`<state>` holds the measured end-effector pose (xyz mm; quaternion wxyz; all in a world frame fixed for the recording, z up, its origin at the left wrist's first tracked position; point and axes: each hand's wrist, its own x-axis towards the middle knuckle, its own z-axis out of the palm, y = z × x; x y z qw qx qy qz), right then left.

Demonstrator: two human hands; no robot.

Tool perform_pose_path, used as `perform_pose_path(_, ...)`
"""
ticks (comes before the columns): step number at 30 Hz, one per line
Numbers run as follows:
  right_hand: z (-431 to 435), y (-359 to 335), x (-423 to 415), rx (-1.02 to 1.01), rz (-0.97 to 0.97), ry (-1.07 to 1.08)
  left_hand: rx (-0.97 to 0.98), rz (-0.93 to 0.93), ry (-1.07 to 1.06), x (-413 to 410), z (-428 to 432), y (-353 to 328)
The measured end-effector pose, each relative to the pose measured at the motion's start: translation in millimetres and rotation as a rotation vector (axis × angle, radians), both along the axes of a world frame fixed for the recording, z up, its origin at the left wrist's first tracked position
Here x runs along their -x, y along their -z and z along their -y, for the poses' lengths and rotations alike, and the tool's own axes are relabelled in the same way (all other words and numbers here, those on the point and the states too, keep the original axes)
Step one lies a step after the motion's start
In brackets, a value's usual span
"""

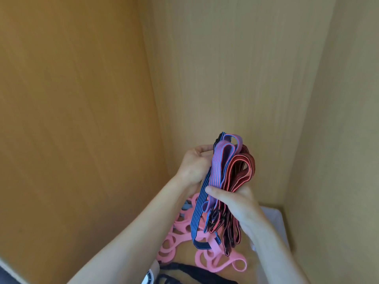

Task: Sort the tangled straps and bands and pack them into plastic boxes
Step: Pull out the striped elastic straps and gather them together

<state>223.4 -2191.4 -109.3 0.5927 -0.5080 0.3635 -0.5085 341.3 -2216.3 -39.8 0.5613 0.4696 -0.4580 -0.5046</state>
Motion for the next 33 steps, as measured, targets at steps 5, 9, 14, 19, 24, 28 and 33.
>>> perform_pose_path(5,3,-16,5,-0.065,0.125,0.035,0.084,0.258,0.056,-3,2,-8)
perform_pose_path(9,7,-28,15,-0.082,0.255,-0.035,0.037,0.252,0.119,-11,3,-11)
perform_pose_path(14,8,-30,14,-0.225,0.269,-0.135,0.005,0.264,0.142,-15,7,-1)
perform_pose_path(19,14,-36,14,-0.244,0.24,-0.161,-0.096,0.174,0.292,-25,0,11)
perform_pose_path(24,29,-51,24,-0.226,0.296,-0.131,-0.157,-0.009,0.504,-43,-17,46)
perform_pose_path(28,37,-58,31,-0.182,0.313,-0.092,-0.108,0.234,0.584,-57,-17,63)
perform_pose_path(33,45,-58,45,-0.125,0.347,-0.011,-0.14,0.61,0.506,-74,-11,99)
